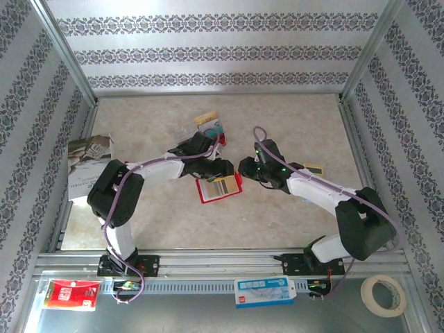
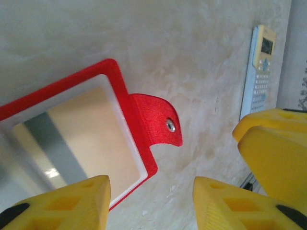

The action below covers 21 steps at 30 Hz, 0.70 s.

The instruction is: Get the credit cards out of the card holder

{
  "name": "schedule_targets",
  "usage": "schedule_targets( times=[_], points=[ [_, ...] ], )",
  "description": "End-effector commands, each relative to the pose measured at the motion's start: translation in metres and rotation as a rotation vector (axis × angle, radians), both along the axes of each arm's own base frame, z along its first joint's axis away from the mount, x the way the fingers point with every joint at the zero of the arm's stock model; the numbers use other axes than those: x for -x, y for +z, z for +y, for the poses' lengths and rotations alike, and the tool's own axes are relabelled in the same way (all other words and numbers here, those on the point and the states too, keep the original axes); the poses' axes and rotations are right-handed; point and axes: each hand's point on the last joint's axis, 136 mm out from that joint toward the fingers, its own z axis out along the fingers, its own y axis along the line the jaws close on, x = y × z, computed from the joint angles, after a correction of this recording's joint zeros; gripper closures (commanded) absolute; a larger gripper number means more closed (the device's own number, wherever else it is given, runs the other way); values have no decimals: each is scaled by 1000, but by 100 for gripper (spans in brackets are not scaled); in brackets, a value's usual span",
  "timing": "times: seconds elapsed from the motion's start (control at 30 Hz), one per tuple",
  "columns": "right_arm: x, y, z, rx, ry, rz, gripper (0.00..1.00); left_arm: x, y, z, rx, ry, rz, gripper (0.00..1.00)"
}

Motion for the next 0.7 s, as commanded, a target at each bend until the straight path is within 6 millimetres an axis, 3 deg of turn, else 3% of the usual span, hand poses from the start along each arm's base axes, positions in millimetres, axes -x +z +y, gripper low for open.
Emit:
schedule_targets(
  times=[0.0,0.27,0.53,0.67],
  points=[
    [-1,-7,9,67,54,9,78,-8,1,19,-15,109,-5,57],
    [3,-39,29,179,117,96,83,-2,-10,18,5,211,51,74],
    [4,-60,31,249,129,150,83,5,-34,11,26,227,122,80],
    [6,-70,26,287,122,175,83,10,-47,18,-31,226,135,80]
  ],
)
